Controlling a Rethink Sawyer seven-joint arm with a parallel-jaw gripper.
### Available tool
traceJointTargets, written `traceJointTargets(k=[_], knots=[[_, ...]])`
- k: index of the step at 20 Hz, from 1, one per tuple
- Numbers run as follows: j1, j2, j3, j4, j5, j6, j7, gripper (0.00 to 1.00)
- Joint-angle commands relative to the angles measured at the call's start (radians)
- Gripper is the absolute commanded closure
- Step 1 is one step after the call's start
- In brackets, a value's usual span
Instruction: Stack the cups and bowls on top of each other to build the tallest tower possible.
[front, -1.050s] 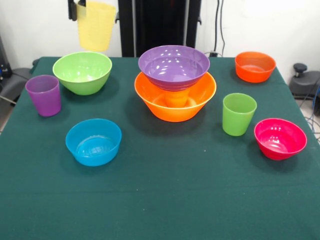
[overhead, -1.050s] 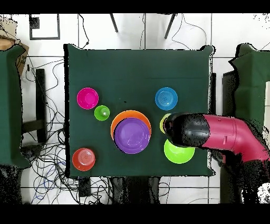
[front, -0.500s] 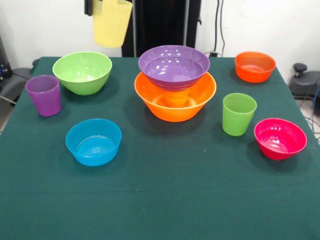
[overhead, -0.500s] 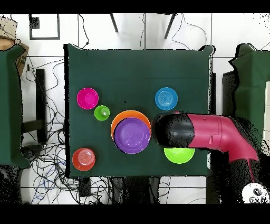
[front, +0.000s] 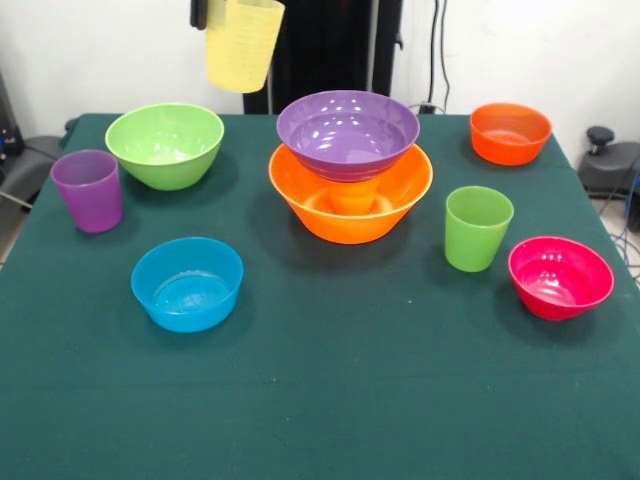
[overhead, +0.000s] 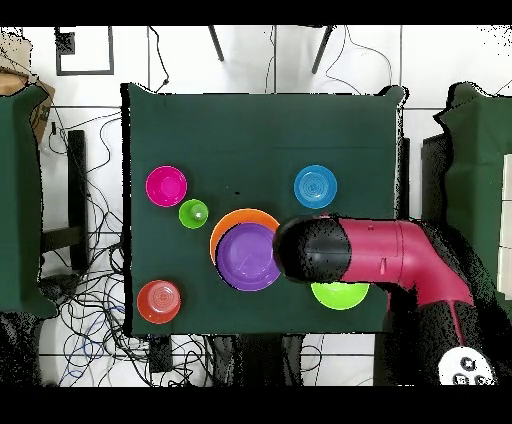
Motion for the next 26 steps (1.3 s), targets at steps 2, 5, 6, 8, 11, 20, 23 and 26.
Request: traceJointTargets(k=[2, 5, 6, 8, 11, 20, 23, 26], knots=[[0.043, 0.035, -0.044, 0.078, 0.010, 0.002, 0.160, 1.00], [0.053, 0.040, -0.053, 0.070, 0.004, 0.010, 0.161, 1.00], [0.059, 0.043, -0.056, 0.066, 0.000, 0.011, 0.166, 1.00], [0.070, 0.053, -0.065, 0.064, -0.010, -0.004, 0.182, 1.00], [0.093, 0.077, -0.082, 0.058, -0.029, -0.038, 0.211, 1.00], [0.158, 0.162, -0.153, 0.025, -0.078, -0.129, 0.273, 1.00], [0.164, 0.198, -0.163, 0.027, -0.067, -0.171, 0.282, 1.00], [0.178, 0.224, -0.183, 0.025, -0.086, -0.215, 0.303, 1.00]])
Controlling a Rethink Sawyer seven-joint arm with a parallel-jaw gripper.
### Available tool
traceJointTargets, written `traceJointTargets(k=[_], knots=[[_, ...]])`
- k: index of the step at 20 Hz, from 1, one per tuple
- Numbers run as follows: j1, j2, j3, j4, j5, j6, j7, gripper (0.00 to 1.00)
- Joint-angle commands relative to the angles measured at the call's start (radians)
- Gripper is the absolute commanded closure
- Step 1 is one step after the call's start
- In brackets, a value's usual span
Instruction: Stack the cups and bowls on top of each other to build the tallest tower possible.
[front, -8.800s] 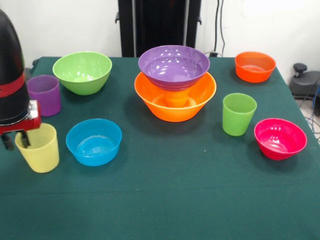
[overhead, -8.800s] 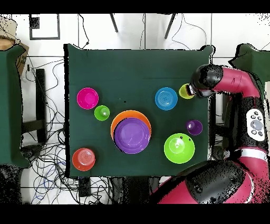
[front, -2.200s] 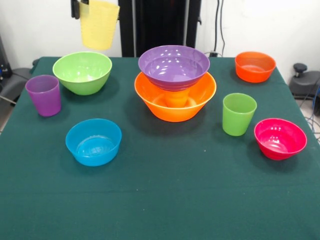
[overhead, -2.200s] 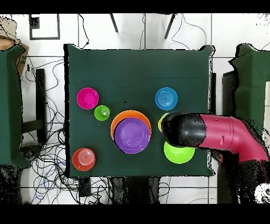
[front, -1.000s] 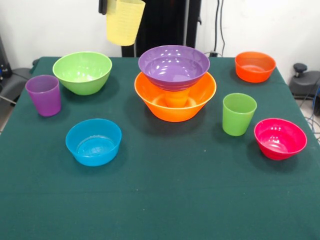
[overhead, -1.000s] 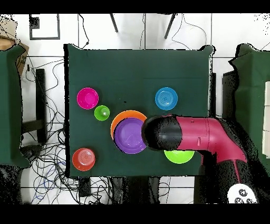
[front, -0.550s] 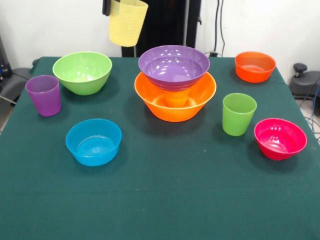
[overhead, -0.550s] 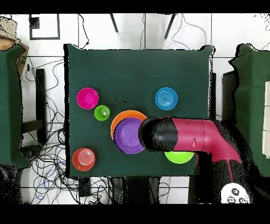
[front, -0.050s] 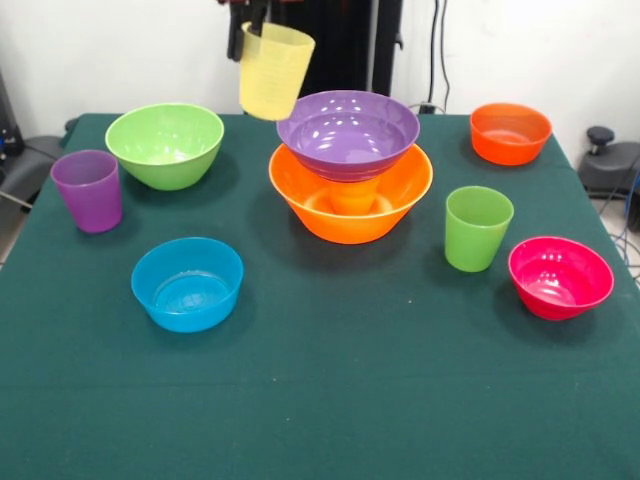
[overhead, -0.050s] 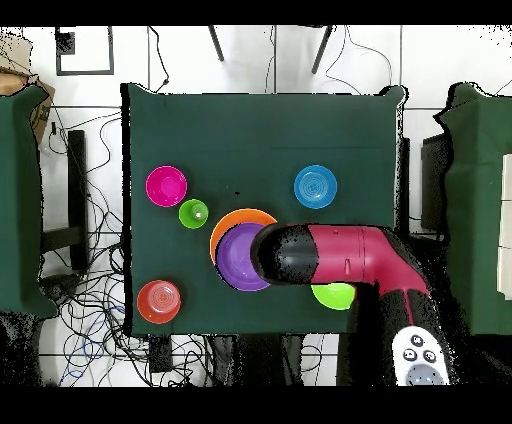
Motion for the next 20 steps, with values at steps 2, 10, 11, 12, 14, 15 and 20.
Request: traceJointTargets(k=[2, 10, 11, 12, 14, 15, 20], knots=[[0.042, 0.118, -0.050, 0.023, -0.093, -0.132, 0.186, 1.00], [0.059, 0.033, -0.057, 0.015, -0.032, -0.024, 0.125, 1.00], [0.065, 0.026, -0.058, 0.007, -0.026, -0.004, 0.123, 1.00], [0.071, 0.016, -0.060, 0.004, -0.021, 0.011, 0.122, 1.00], [0.079, -0.003, -0.059, 0.003, -0.008, 0.039, 0.116, 1.00], [0.082, -0.016, -0.057, 0.002, 0.001, 0.060, 0.111, 1.00], [0.105, -0.063, -0.053, -0.010, 0.028, 0.143, 0.110, 1.00]])
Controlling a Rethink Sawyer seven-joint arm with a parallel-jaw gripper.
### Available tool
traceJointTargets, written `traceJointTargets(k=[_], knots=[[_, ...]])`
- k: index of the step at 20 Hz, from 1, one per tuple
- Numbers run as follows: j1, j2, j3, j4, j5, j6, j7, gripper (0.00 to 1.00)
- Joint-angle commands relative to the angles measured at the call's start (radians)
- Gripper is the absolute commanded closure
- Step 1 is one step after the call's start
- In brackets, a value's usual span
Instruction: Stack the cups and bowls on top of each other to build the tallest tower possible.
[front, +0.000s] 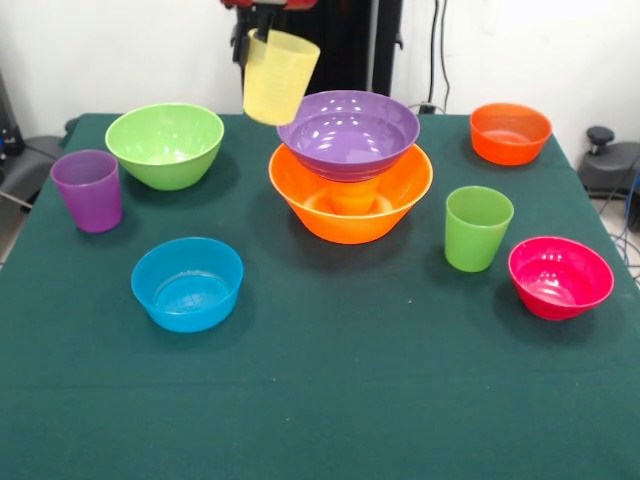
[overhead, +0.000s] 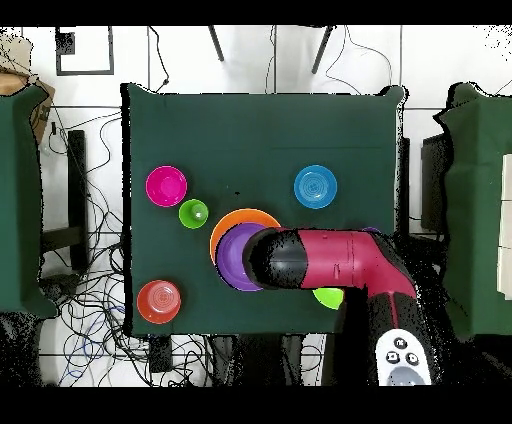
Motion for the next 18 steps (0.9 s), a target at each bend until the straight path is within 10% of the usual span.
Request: traceJointTargets(k=[1, 18], knots=[[0.045, -0.061, 0.015, -0.010, 0.028, 0.163, 0.052, 1.00], [0.131, -0.021, -0.012, -0.046, -0.005, 0.151, 0.156, 1.00]])
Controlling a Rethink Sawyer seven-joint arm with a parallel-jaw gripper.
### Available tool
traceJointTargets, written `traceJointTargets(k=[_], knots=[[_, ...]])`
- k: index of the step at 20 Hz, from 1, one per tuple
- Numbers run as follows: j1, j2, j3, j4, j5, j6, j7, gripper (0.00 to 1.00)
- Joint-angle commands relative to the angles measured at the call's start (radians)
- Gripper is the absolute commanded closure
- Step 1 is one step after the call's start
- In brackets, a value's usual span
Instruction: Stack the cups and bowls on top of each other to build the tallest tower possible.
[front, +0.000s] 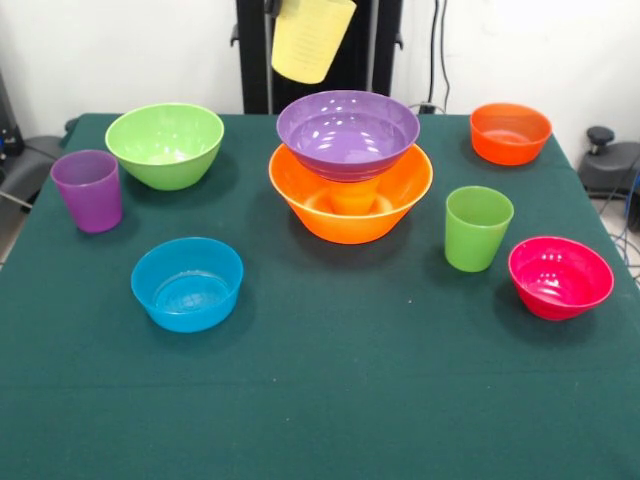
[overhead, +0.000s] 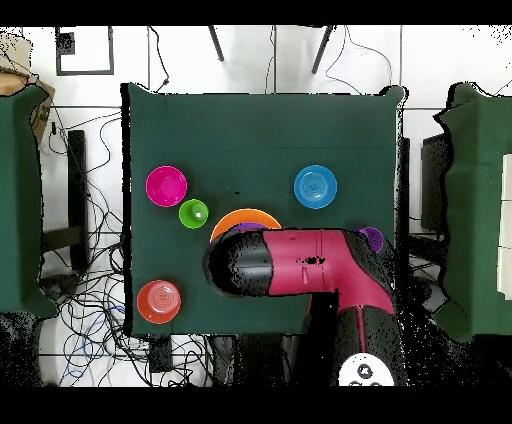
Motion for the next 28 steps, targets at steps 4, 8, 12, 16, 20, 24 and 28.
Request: traceJointTargets(k=[4, 8, 12, 16, 20, 24, 28], knots=[[0.038, 0.064, -0.008, -0.014, -0.010, 0.031, 0.153, 1.00], [0.041, 0.064, -0.015, -0.011, -0.008, 0.024, 0.149, 1.00], [0.049, 0.077, -0.024, -0.003, -0.018, -0.002, 0.163, 1.00], [0.047, 0.083, -0.029, 0.009, -0.016, -0.027, 0.165, 1.00], [0.062, 0.114, -0.039, 0.000, -0.038, -0.058, 0.192, 1.00], [0.072, 0.128, -0.051, 0.001, -0.036, -0.072, 0.200, 1.00], [0.016, 0.130, 0.001, 0.041, 0.098, -0.057, 0.148, 1.00]])
